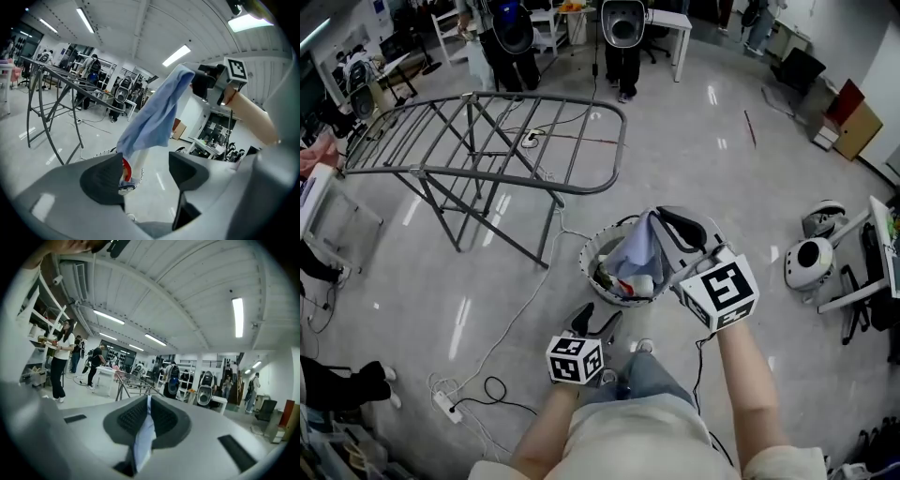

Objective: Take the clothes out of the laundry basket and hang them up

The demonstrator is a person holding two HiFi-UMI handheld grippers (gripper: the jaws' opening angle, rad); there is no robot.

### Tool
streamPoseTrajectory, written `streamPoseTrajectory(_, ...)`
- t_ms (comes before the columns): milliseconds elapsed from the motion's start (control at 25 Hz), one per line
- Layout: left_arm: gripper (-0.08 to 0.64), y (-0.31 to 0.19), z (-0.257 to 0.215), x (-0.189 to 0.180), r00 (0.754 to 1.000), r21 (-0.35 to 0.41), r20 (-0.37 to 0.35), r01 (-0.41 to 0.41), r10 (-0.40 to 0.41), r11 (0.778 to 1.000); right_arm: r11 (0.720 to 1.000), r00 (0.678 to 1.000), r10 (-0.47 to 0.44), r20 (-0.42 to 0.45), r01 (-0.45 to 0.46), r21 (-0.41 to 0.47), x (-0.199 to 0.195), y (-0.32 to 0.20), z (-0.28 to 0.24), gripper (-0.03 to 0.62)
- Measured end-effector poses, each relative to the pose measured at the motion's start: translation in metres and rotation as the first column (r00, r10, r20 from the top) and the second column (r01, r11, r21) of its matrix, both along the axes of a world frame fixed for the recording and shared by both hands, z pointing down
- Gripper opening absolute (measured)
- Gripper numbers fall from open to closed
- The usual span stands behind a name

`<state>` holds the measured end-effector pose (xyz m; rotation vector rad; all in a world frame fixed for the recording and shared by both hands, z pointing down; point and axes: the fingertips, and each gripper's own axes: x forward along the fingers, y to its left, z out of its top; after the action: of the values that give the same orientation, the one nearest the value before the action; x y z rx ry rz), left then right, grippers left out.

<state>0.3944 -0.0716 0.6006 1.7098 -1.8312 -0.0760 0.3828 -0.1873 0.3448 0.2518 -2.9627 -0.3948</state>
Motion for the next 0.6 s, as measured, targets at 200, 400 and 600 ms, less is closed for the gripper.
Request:
streamPoseTrajectory(200,0.315,-0.012,0.018,-0.021,1.0,-0.02,-0.003,-0.001,0.001,1.0,0.996,0.995,-0.051,0.087,0.045,0.076,0.01,0.026,-0.06,0.025)
streamPoseTrajectory(400,0.33,-0.033,0.028,-0.03,0.999,-0.002,-0.021,-0.029,0.029,1.0,0.99,0.984,-0.089,0.154,0.071,0.119,0.029,0.04,-0.102,0.025)
streamPoseTrajectory(600,0.338,-0.06,0.017,-0.021,0.997,0.051,-0.009,-0.075,0.076,0.996,0.99,0.984,-0.063,0.168,0.04,0.135,0.047,0.031,-0.116,0.025)
